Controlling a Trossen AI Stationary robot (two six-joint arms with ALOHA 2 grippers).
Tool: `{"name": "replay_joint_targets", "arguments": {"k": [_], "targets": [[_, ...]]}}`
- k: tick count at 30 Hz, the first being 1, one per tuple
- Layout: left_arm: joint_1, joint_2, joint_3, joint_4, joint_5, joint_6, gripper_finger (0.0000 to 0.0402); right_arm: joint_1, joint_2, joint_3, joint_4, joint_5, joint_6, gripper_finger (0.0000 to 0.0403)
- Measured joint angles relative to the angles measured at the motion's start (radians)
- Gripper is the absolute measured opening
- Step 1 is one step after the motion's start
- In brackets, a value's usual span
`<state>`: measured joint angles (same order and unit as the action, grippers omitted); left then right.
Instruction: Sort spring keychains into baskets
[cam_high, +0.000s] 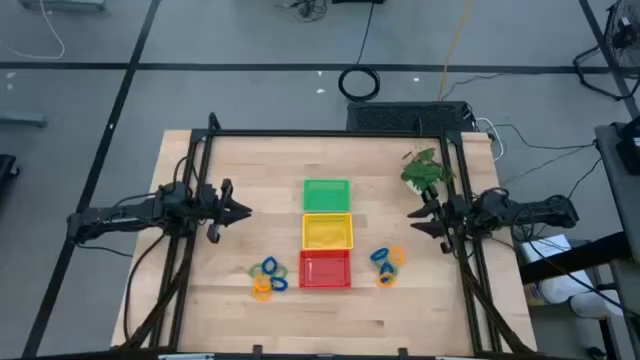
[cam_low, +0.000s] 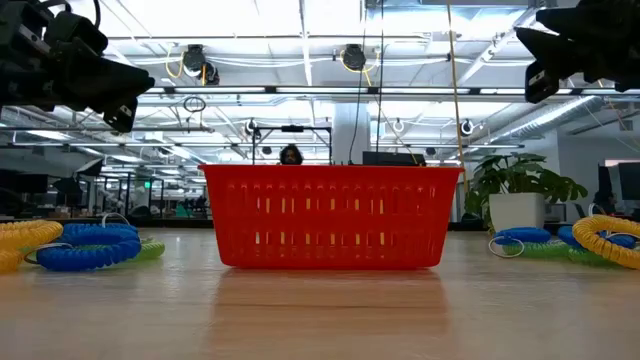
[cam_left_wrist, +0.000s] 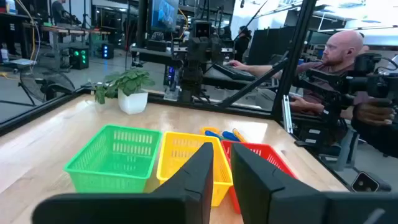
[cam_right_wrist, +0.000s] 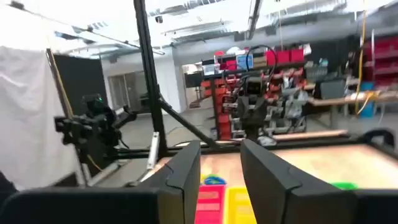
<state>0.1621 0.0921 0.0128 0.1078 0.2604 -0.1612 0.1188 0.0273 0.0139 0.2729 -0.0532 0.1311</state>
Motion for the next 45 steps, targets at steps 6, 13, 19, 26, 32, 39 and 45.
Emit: {"name": "replay_joint_targets", "arguments": {"k": [6, 13, 19, 26, 32, 39, 45], "targets": [[0.0, 0.0, 0.0, -0.001, 0.0, 0.0, 0.006, 0.001, 0.036, 0.044, 0.004, 0.212, -0.041, 0.0125], [0.0, 0.0, 0.0, -0.001, 0.0, 0.0, 0.006, 0.001, 0.334, 0.299, -0.355, 0.368, 0.052, 0.0213], [0.0, 0.0, 0.0, 0.0, 0.0, 0.0, 0.0061, 0.019, 0.731, 0.643, -0.788, 0.312, 0.126, 0.0239], [0.0, 0.0, -0.001, 0.0, 0.0, 0.0, 0.0061, 0.075, 1.107, 0.866, -1.279, 0.234, 0.347, 0.0227], [0.0, 0.0, -0.001, 0.0, 0.0, 0.0, 0.006, 0.144, 1.281, 0.835, -1.306, 0.206, 0.472, 0.0222], [0.0, 0.0, -0.001, 0.0, 0.0, 0.0, 0.006, 0.183, 1.372, 0.827, -1.23, 0.207, 0.569, 0.0221], [0.0, 0.0, -0.001, 0.0, 0.0, 0.0, 0.006, 0.209, 1.403, 0.827, -1.159, 0.208, 0.659, 0.0221]]}}
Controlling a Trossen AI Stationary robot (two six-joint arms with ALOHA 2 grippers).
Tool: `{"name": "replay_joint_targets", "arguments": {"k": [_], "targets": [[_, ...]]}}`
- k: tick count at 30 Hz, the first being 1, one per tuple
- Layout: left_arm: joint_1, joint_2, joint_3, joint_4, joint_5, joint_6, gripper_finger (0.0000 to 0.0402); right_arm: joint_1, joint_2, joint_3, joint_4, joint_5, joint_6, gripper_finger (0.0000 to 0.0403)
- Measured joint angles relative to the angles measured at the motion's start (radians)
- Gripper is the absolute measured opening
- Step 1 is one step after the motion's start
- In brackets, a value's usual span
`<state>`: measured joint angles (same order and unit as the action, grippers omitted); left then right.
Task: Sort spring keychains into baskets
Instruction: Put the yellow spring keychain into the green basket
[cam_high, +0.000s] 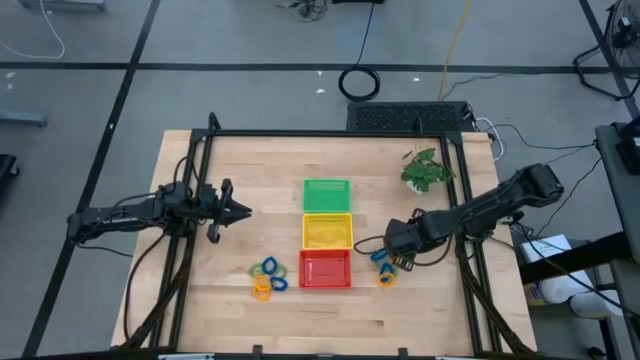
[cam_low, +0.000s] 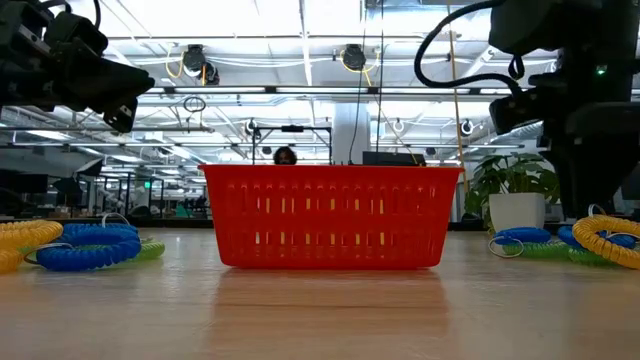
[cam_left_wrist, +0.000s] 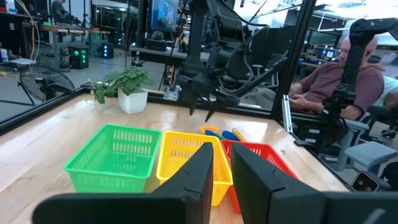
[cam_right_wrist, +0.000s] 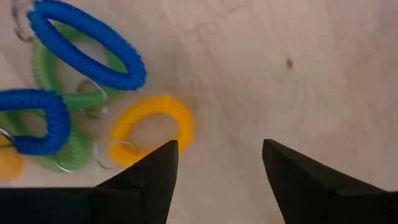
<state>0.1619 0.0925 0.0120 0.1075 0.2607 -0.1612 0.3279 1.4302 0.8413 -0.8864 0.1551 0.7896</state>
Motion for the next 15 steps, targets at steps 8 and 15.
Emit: {"name": "replay_joint_targets", "arguments": {"k": [8, 15], "targets": [[0.0, 0.0, 0.0, 0.0, 0.0, 0.0, 0.006, 0.029, 0.072, 0.0, 0.068, 0.004, 0.009, 0.0221], [0.0, 0.0, 0.0, 0.0, 0.0, 0.0, 0.006, 0.034, 0.104, -0.005, 0.098, 0.005, 0.003, 0.0221]]}}
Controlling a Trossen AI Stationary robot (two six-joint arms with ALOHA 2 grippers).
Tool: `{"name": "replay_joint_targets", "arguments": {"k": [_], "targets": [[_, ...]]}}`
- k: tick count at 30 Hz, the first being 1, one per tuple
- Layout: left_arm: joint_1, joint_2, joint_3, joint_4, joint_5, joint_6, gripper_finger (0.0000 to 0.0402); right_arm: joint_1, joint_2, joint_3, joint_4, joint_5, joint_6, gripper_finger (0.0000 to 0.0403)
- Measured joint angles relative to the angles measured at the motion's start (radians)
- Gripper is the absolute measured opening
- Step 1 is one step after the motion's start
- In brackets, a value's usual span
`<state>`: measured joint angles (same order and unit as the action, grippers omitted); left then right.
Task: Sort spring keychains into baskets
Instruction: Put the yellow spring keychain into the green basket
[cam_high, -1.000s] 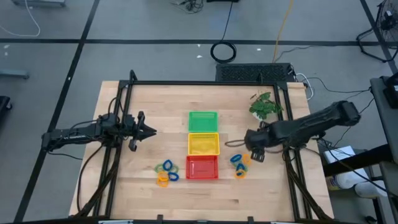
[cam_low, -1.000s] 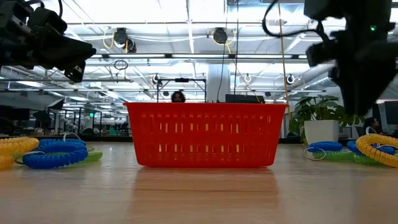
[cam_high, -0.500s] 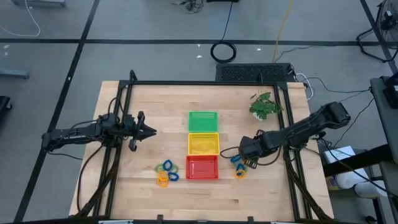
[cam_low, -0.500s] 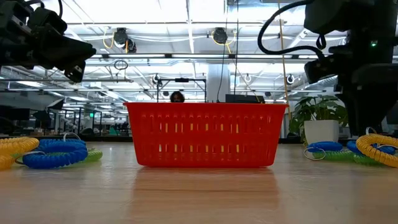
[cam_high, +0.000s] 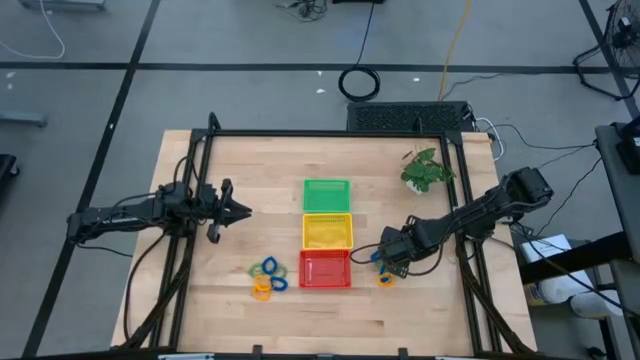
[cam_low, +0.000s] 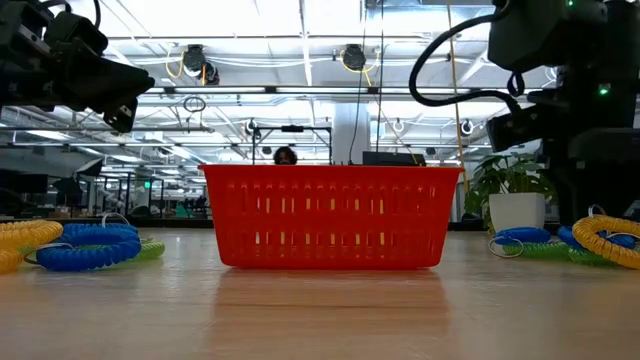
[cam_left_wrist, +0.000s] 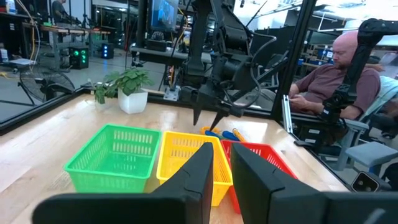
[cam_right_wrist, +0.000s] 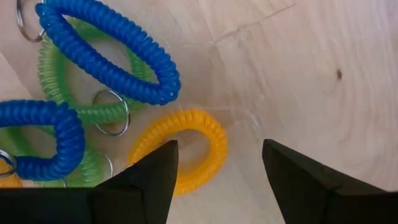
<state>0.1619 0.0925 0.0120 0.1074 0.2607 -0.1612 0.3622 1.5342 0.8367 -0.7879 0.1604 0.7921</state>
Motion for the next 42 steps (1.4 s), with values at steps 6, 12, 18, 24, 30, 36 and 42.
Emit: {"name": "replay_joint_targets", "arguments": {"k": [6, 12, 18, 24, 30, 36, 42], "targets": [[0.0, 0.0, 0.0, 0.0, 0.0, 0.0, 0.0061, 0.0, -0.005, -0.056, 0.042, 0.027, 0.01, 0.0221], [0.0, 0.0, 0.0, 0.0, 0.0, 0.0, 0.0061, -0.002, -0.004, -0.106, 0.085, 0.026, 0.01, 0.0221], [0.0, 0.0, 0.0, 0.0, 0.0, 0.0, 0.006, -0.002, -0.003, -0.109, 0.084, 0.026, -0.004, 0.022], [0.0, 0.0, 0.0, 0.0, 0.0, 0.0, 0.0061, -0.002, -0.002, -0.11, 0.082, 0.026, -0.019, 0.0189], [0.0, 0.0, 0.0, 0.0, 0.0, 0.0, 0.0061, -0.002, -0.001, -0.111, 0.084, 0.021, -0.034, 0.0139], [0.0, 0.0, 0.0, 0.001, 0.0, 0.0, 0.006, -0.002, -0.001, -0.111, 0.085, 0.019, -0.071, 0.0094], [0.0, 0.0, 0.0, 0.0, 0.0, 0.0, 0.0061, -0.002, 0.0, -0.111, 0.085, 0.017, -0.114, 0.0055]]}}
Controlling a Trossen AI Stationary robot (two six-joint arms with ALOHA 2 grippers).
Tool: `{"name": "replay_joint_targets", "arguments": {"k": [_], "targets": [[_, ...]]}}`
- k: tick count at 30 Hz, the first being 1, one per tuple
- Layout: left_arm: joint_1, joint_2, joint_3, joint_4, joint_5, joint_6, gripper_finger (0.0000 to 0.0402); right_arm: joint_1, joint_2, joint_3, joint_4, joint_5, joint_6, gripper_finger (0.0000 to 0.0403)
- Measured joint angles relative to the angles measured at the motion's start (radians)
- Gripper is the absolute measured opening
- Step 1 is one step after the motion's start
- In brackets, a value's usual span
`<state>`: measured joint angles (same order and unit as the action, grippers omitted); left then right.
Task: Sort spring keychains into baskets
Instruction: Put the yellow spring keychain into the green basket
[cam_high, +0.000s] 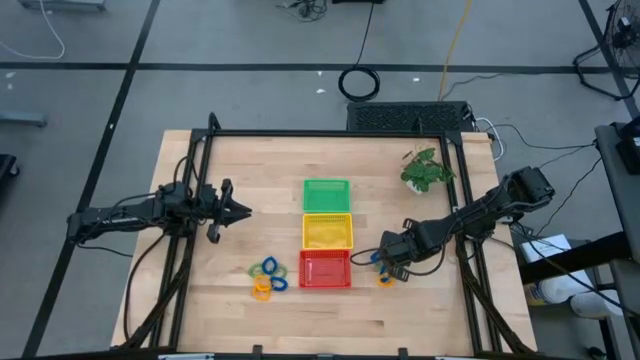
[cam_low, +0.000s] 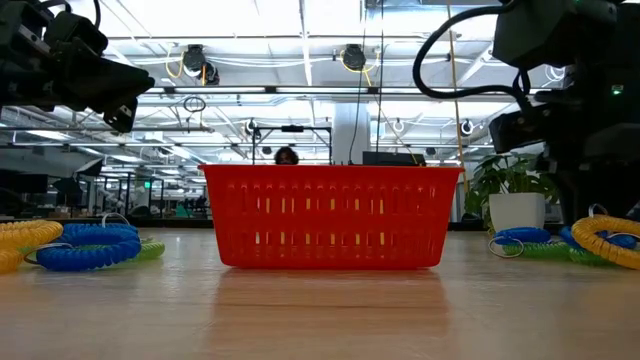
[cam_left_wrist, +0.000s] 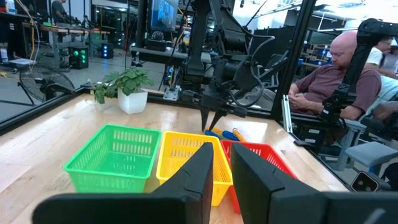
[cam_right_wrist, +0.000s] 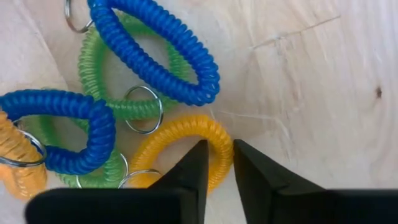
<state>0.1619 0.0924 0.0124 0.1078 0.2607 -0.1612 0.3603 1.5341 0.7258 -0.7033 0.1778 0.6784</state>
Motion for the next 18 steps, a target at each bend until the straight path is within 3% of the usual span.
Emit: {"name": "replay_joint_targets", "arguments": {"k": [8, 18], "targets": [[0.0, 0.0, 0.0, 0.0, 0.0, 0.0, 0.006, 0.0, -0.002, 0.0, -0.004, 0.0, -0.031, 0.0007], [0.0, 0.0, 0.0, 0.0, 0.0, 0.0, 0.0061, -0.002, -0.061, 0.0, -0.011, 0.013, -0.037, 0.0004]]}}
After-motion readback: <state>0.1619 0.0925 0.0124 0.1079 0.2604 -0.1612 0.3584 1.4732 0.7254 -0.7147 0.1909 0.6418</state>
